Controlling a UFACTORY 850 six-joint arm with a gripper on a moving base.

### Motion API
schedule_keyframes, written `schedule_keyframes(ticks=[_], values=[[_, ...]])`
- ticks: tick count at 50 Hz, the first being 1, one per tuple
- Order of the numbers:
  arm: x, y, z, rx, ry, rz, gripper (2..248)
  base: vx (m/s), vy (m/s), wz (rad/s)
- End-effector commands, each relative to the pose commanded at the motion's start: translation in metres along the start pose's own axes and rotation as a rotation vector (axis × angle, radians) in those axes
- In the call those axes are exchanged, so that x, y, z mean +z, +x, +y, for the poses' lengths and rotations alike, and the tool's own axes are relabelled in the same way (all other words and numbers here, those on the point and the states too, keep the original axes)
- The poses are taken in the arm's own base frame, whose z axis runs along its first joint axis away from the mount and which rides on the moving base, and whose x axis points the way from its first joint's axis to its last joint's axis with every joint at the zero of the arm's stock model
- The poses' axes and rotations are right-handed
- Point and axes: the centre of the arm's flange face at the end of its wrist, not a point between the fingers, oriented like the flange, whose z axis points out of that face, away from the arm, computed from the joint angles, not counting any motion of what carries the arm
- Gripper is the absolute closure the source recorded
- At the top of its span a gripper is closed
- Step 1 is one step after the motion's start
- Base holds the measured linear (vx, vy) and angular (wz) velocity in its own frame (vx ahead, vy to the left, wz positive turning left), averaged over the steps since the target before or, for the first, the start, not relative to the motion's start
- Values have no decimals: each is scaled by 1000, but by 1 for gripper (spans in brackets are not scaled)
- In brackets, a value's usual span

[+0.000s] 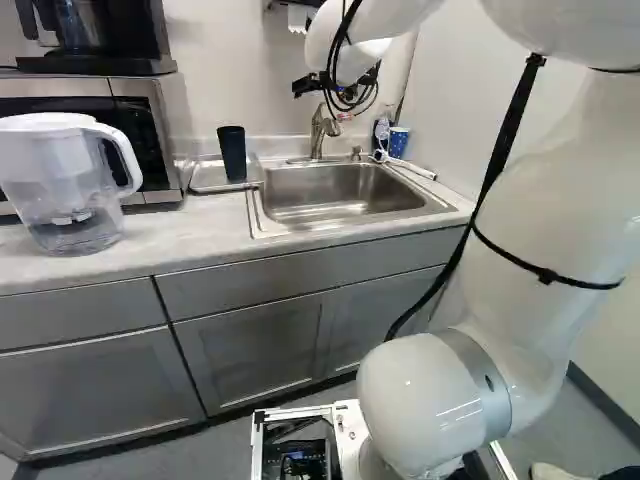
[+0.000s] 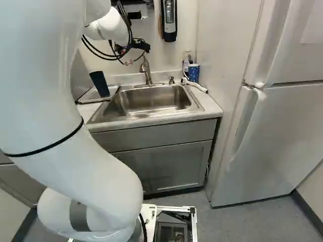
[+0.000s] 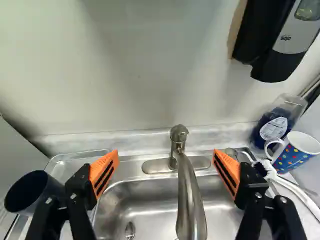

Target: Rinse the cup and place it in the tray

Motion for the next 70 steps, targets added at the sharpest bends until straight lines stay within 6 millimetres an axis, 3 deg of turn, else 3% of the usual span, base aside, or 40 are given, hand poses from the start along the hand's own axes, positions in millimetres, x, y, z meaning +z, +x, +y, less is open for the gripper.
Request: schedule_keyframes(ticks=[12,70], values=[[-20,-12,7,5,-13,-41,3,0,0,0],[-46,-62,7,7,-29,-577,3,0,0,0]])
